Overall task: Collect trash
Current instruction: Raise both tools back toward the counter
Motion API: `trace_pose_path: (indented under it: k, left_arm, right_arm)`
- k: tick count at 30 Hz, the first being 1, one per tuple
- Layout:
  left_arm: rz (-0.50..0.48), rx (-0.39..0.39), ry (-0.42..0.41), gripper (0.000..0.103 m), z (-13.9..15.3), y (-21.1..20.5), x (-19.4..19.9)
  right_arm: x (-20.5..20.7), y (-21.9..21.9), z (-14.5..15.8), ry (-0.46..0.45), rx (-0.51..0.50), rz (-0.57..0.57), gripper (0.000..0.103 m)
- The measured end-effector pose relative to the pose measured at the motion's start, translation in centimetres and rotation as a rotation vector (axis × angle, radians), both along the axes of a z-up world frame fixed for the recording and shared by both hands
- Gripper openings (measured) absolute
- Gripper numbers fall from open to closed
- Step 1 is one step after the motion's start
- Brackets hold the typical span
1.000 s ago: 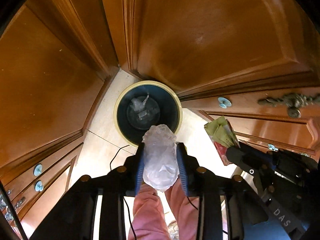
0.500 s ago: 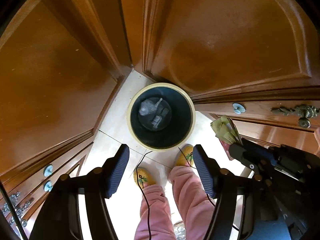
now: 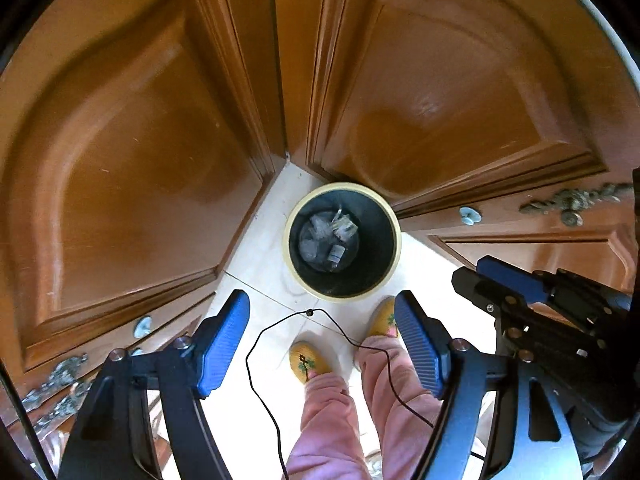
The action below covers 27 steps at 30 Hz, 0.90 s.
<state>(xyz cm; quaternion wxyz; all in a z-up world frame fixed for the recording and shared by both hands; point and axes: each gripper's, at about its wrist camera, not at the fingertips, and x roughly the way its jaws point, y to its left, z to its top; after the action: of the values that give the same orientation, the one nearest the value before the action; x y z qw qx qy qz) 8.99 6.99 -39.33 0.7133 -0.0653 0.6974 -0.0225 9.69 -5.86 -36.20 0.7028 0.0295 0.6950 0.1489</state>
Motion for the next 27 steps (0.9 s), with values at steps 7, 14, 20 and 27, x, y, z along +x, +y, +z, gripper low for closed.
trace_pose_path:
  k: [7, 14, 20, 27]
  left_arm:
    - [-0.048, 0.028, -0.082, 0.074, 5.5, -0.3, -1.7]
    - [-0.107, 0.033, -0.212, 0.074, 13.8, -0.5, -3.3]
    - [-0.159, 0.032, -0.356, 0.079, 21.2, -0.7, -4.4]
    - [-0.233, -0.024, -0.509, 0.081, 28.1, -2.5, -6.0]
  right_arm:
    - [-2.0, -1.2, 5.0, -0.045, 0.032, -0.013, 0.044]
    - [-4.3, -2.5, 11.1, -0.095, 0.052, -0.039, 0.045]
    - [-6.8, -3.3, 18.0, -0.183, 0.074, -0.027, 0.046]
    - [-9.3, -4.9, 24.2, -0.304, 0.143, -0.091, 0.06]
